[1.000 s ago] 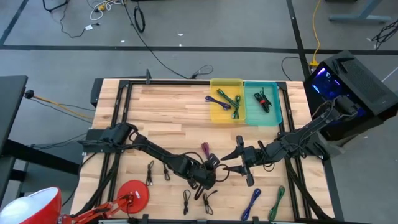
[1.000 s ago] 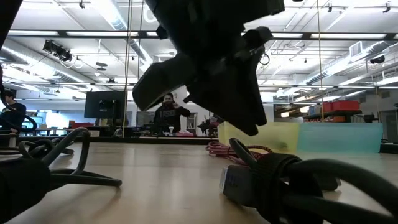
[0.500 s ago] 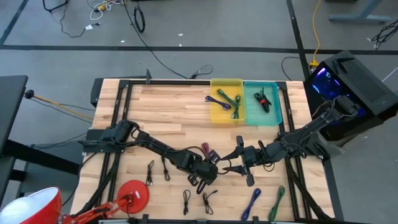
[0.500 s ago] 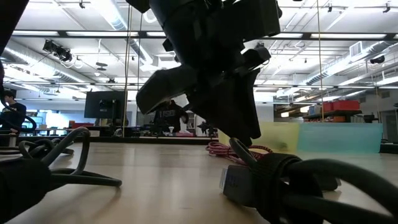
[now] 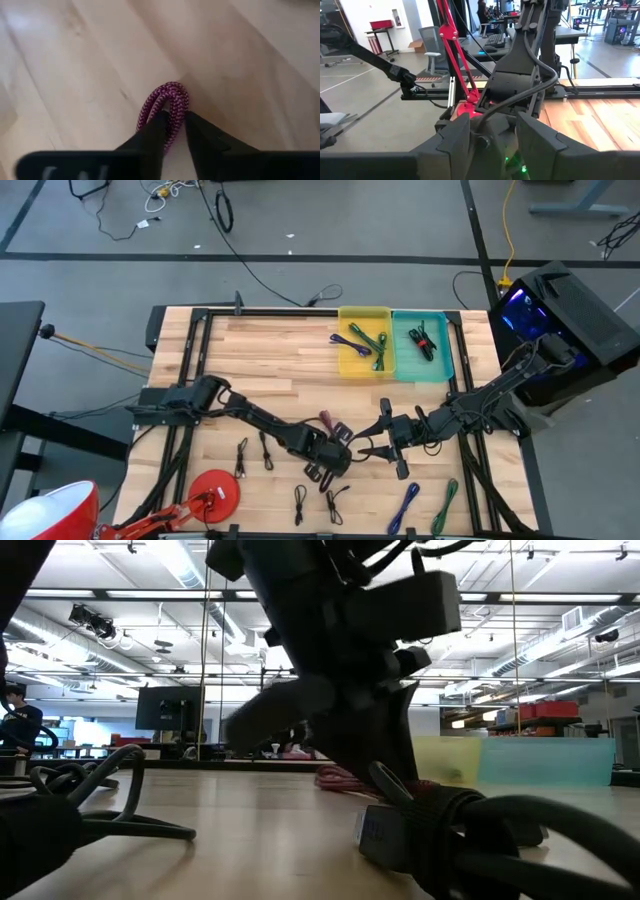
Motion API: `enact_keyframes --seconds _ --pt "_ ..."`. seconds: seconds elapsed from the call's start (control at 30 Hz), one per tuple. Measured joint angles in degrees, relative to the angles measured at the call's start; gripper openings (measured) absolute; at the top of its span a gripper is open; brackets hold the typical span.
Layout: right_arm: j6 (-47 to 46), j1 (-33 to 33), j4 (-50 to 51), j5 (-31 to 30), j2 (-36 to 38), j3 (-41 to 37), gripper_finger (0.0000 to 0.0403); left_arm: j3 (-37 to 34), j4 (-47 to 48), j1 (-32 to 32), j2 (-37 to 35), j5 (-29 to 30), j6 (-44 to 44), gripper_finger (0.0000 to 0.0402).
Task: Pick & Place USB Port
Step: Put the pink black charger cable into the yellow bin
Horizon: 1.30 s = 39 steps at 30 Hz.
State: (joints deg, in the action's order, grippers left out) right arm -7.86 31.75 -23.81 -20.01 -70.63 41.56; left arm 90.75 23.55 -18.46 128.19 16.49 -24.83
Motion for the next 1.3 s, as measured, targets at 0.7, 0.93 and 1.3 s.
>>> enact_keyframes --seconds 0.7,0.93,1.3 --pt "-0.7 -0.1 6.3 -5.9 -0.1 -0.1 0.0164 -0.3 -1.3 -9.2 -23.9 23.0 18.2 0.0005" --pt "-0.7 0.0 3.0 -10.3 0.0 0.0 0.0164 -0.2 -20.6 -14.1 -31.3 24.7 9.1 0.0005" --pt "8.3 -0.2 -9.6 -8.5 -3.8 0.0 0.0164 -0.3 -30.6 -12.7 -28.7 17.4 4.5 0.0005"
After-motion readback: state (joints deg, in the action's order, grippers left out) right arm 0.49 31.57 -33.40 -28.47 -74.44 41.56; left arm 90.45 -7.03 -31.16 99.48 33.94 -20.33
